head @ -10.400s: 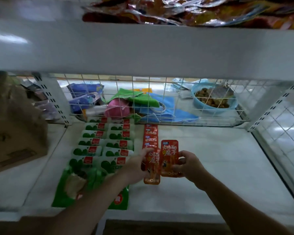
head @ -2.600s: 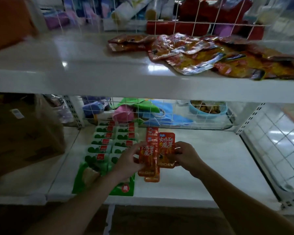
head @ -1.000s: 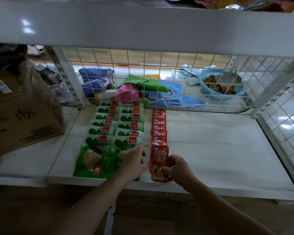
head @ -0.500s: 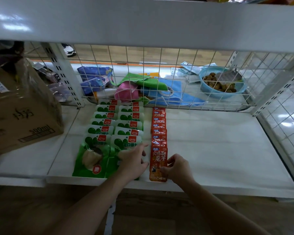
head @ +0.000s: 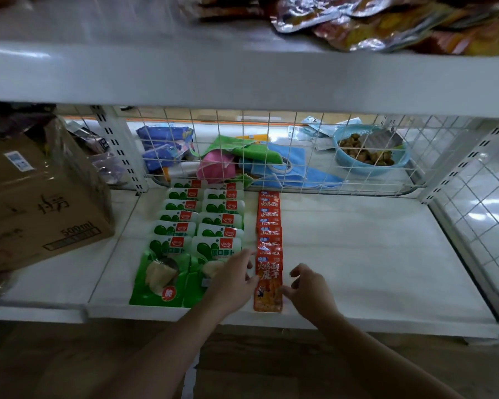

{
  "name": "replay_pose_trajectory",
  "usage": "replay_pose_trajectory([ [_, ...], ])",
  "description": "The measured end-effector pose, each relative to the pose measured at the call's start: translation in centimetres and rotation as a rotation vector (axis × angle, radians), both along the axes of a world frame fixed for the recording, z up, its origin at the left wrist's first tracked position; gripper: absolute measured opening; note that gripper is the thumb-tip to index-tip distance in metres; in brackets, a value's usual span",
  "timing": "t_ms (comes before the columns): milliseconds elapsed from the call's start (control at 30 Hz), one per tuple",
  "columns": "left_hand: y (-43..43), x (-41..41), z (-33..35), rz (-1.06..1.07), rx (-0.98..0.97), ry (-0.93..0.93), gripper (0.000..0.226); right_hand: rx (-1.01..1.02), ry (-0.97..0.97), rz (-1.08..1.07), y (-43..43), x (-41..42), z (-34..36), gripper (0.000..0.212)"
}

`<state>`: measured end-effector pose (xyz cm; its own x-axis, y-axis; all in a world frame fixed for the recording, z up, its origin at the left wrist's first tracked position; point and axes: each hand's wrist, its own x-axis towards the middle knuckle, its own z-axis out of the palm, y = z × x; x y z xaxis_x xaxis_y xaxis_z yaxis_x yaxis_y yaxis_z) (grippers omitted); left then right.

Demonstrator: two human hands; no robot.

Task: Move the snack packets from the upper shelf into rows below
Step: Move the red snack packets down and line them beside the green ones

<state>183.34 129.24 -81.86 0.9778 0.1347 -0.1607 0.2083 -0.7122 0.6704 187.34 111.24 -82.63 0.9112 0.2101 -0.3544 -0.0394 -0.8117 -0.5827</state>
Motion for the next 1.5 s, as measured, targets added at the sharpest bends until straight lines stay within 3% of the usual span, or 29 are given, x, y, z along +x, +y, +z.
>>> replay_pose_trajectory([
  [133,-1.0,-0.5,2.7,-0.019,0.084,-0.091,0.052,-0.098,-0.144,0.041,-1.1,0.2,3.5,0.059],
  [333,-1.7,-0.4,7.9,-0.038,0.271,-0.183,0.044,-0.151,-0.281,0.025,-2.2,0.0,10.1,0.063],
  [533,-2.6,-1.1,14.1,-0.027,0.414,-0.273,0.053,-0.243,-0.487,0.098,-3.3,-1.2,16.1,0.071],
  [967,-4.2,-5.4,24.2,-0.053,0.595,-0.427,0.061,-0.397,-0.831,0.237,-5.6,-5.8,26.6,0.068],
  [1133,-4.8,-6.9,27.3,-0.104,0.562,-0.481,0.058,-0.368,-0.959,0.276,-6.0,-7.5,30.9,0.062],
  [1300,-5.2,-7.1,30.8,-0.196,0.492,-0.672,0.049,-0.249,-1.118,0.266,-6.3,-6.8,34.0,0.053],
  [1500,-3.8,-4.0,34.0,-0.144,0.541,-0.824,0.052,-0.244,-1.183,0.182,-5.6,-4.1,36.6,0.052],
])
